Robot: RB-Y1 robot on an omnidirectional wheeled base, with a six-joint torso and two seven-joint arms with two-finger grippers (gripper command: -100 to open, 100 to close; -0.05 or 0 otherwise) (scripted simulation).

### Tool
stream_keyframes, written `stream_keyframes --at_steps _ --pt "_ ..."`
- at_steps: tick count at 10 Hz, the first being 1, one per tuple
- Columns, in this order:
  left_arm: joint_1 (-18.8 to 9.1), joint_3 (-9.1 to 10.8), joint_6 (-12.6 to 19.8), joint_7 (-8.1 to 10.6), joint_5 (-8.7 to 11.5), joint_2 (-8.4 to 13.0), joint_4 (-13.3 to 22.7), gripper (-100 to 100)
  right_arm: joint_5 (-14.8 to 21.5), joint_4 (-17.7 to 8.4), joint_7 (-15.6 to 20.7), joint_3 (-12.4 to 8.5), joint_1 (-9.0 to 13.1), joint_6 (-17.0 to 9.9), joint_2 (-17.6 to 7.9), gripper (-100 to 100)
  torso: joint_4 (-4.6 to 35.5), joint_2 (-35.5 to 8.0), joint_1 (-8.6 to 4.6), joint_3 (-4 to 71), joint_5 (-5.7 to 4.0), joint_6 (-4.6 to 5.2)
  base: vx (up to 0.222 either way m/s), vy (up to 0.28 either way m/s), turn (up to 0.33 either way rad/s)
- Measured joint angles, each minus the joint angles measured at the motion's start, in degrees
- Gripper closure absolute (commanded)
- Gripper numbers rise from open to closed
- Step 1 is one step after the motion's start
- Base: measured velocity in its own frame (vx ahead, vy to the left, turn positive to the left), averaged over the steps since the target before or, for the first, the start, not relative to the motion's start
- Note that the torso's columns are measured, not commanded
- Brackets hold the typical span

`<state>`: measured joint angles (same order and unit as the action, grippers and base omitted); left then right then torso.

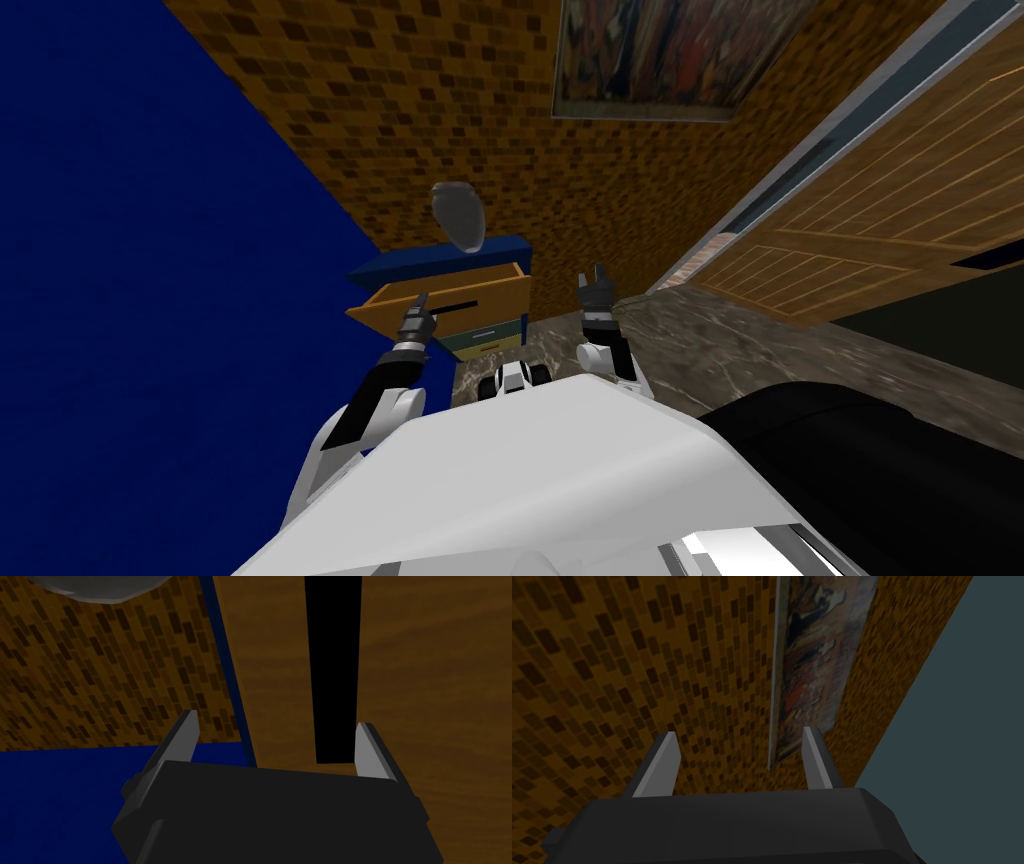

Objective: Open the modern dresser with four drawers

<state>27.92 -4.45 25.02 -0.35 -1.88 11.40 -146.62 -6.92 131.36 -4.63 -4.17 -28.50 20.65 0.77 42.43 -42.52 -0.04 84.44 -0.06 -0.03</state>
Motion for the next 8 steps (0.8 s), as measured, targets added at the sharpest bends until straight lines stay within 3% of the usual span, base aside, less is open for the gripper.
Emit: stream_keyframes --at_steps 2,3,8 --pt "-0.1 0.08 3.2 0.33 0.2 0.4 -2.2 -100 0.0 0.0 0.0 0.0 0.0 0.0 0.0 0 0.2 -0.2 -0.11 -0.1 -0.14 -0.04 0.009 -0.002 0.004" --pt "0.0 0.03 3.6 0.34 0.2 0.4 -2.2 0 0.0 0.0 0.0 0.0 0.0 0.0 0.0 0 0.1 -0.1 -0.1 -0.1 -0.08 -0.01 0.0 0.0 0.0" --pt "0.2 -0.01 3.8 0.36 0.2 0.5 -1.9 0 0.0 0.0 0.0 0.0 0.0 0.0 0.0 0 -0.1 0.2 0.0 0.1 0.03 0.03 0.0 0.0 0.0"
